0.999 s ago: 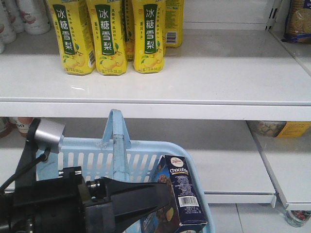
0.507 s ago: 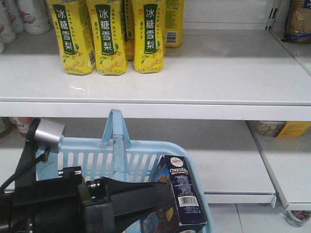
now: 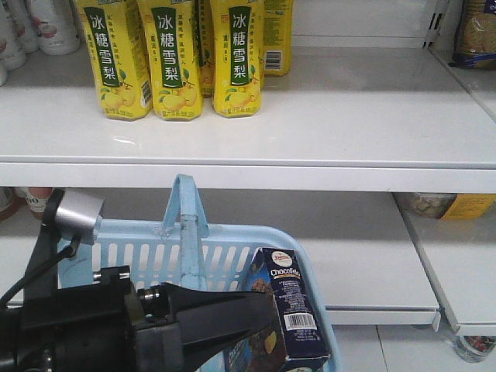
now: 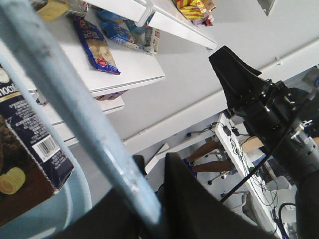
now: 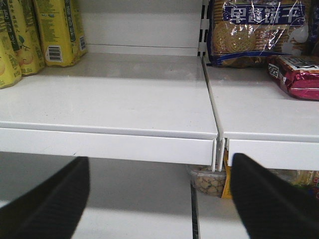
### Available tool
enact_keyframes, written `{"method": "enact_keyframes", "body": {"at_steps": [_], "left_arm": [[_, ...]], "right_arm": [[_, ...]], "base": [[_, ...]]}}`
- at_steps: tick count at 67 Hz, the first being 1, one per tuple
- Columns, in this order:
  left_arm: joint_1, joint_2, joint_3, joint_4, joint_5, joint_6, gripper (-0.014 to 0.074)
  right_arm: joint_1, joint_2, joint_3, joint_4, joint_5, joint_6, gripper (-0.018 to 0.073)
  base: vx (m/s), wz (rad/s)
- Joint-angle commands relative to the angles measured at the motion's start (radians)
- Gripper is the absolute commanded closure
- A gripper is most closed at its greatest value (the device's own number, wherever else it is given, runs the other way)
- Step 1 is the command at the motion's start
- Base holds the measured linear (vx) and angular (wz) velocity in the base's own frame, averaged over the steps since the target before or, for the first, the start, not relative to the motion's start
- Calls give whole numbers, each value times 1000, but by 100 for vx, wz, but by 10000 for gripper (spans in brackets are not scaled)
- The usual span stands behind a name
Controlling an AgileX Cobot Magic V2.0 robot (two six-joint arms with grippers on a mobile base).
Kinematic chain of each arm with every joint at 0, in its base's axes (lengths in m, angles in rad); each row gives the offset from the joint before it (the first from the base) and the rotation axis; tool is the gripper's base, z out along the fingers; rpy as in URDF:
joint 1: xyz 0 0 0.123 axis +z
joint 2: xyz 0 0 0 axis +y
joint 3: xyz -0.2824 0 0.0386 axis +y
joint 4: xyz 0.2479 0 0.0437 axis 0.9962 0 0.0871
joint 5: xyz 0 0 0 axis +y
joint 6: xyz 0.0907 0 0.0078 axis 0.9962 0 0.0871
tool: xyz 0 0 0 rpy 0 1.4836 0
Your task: Left arm holds basket, right arm returns cookies
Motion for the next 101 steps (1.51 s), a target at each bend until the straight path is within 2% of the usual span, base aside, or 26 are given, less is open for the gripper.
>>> {"method": "enact_keyframes", "body": {"at_steps": [1,14,21,29,37,43,47,56,69,88,93,101], "left_arm": [[-3,-19,-36,-60,31,14,603],[-3,-19,-36,-60,31,14,603],[-3,-19,-36,-60,31,14,603],[-3,-19,-36,-60,31,14,603],[-3,-19,-36,-60,31,14,603],[-3,-19,-36,-60,31,14,603],[-3,-19,-36,-60,31,14,603],[-3,-19,-36,-60,31,14,603],[-3,-19,-36,-60,31,14,603],[-3,-19,-36,-60,31,14,603],[-3,-19,-36,-60,31,14,603],[-3,-19,-36,-60,31,14,603]], "right_arm": [[-7,15,-31,-8,-67,-11,-172],[-7,15,-31,-8,-118,-9,-157],[-7,33,-50,59,-176,-9,-133],[-7,135,-158,164,-58,-22,-103],[-1,292,-294,317,139,-126,-74],[48,402,-372,431,251,-209,-62],[96,470,-408,473,301,-242,-57],[183,614,-431,513,374,-203,-44],[299,769,-426,587,338,-139,-29],[512,883,-426,555,205,-23,-29],[543,900,-426,522,181,12,-29],[551,911,-426,470,178,58,-29]], "base": [[0,0],[0,0],[0,0],[0,0],[0,0],[0,0],[0,0],[0,0],[0,0],[0,0],[0,0],[0,0]]}}
